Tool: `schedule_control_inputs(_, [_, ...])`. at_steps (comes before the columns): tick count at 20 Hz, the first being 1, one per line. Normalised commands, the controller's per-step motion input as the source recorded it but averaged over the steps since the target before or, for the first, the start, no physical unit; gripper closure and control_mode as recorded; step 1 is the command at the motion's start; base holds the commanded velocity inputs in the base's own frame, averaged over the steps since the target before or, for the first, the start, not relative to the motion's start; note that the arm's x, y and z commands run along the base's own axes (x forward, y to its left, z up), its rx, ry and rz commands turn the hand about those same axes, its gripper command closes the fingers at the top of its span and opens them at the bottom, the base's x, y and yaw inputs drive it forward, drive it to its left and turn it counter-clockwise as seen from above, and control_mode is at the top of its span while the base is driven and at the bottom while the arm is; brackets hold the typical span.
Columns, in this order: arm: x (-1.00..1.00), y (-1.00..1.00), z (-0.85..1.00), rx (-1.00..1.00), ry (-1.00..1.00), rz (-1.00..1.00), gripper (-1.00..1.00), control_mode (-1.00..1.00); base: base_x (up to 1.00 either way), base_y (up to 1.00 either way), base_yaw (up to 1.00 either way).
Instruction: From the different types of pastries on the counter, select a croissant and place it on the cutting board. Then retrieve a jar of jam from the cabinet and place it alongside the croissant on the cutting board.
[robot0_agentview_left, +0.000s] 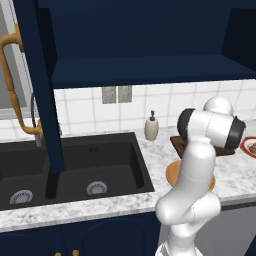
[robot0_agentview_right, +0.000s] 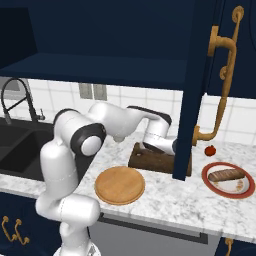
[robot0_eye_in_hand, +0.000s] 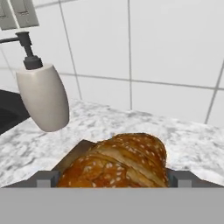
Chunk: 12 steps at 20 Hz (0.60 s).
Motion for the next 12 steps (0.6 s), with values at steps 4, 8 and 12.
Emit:
schedule_control_inputs(4, [-0.40, -0.04, 0.04, 0.01, -0.05, 0.00, -1.00, -1.00, 0.00, 0.00, 0.00])
schedule_control_inputs(8, [-0.53, 0.02, 0.40, 0.10, -0.04, 0.00, -1.00, -1.00, 0.00, 0.00, 0.00])
schedule_control_inputs(12, [-0.33, 0.56, 0.98, 0.22, -0.12, 0.00, -1.00, -1.00, 0.00, 0.00, 0.00])
